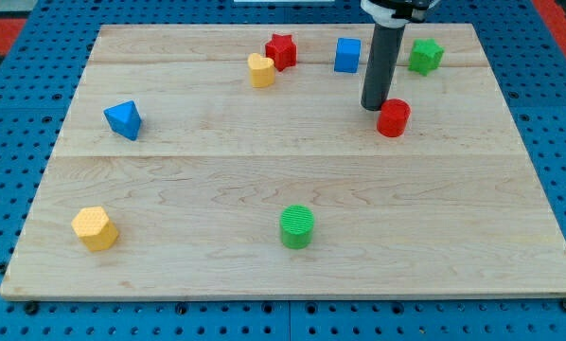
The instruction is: Slide the red circle diagonal to the green circle
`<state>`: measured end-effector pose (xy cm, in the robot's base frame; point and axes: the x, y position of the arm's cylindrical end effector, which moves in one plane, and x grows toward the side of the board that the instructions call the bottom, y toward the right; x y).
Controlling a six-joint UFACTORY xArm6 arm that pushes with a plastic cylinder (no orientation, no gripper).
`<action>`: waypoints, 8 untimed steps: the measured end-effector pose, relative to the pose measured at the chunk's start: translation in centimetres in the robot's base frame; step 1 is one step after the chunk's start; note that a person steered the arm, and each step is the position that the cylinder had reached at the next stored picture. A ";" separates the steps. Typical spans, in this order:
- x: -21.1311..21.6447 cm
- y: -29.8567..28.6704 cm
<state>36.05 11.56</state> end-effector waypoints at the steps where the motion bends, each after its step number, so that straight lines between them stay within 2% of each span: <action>1: 0.1 0.0; 3: 0.2 -2.5; 8: 3.9 -1.5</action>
<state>39.92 10.03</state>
